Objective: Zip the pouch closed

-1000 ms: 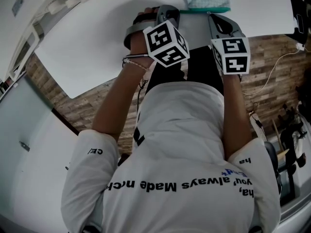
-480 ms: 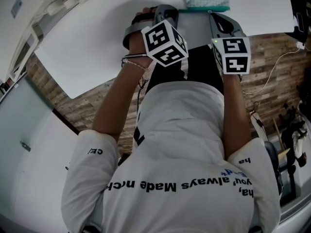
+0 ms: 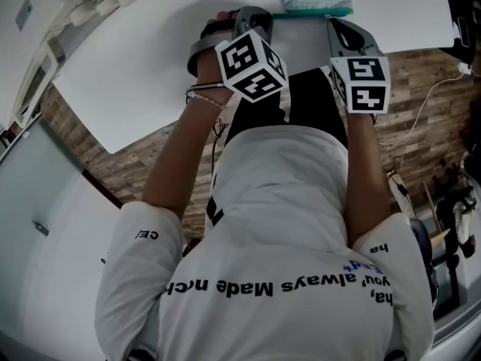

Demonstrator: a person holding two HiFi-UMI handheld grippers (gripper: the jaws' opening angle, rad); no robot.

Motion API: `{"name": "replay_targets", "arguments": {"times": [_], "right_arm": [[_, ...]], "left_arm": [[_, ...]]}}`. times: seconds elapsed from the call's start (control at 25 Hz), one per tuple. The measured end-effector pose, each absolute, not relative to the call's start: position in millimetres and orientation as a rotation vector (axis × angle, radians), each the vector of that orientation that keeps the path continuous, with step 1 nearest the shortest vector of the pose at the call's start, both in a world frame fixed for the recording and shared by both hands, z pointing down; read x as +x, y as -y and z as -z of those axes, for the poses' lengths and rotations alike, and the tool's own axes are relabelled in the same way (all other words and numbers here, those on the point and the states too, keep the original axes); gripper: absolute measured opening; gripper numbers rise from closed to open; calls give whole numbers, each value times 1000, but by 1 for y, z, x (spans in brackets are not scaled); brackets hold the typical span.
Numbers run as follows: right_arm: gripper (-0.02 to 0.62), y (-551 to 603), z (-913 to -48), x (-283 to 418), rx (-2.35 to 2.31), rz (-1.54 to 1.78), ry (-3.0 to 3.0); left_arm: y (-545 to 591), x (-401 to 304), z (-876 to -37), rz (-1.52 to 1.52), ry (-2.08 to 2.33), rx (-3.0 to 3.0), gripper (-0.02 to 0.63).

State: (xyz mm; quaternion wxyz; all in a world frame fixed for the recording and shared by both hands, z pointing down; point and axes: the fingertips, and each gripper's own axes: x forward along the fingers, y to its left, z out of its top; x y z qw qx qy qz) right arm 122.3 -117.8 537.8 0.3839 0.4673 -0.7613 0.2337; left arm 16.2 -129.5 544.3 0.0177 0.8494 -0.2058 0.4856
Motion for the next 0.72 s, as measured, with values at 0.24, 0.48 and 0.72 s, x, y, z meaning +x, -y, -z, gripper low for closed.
{"name": "replay_targets", "arguments": {"times": [0.24, 0.48, 0.72], "right_arm": [[9, 119, -537, 130, 1208, -595, 1929], [9, 119, -536, 134, 1204, -592, 1931], [9, 120, -537, 146, 1224, -589, 1914]], "left_arm": [[130, 16, -545, -1512, 642, 2637, 18], [130, 16, -545, -1518, 642, 2632, 18], [130, 16, -545, -1525, 640, 2627, 18]]}}
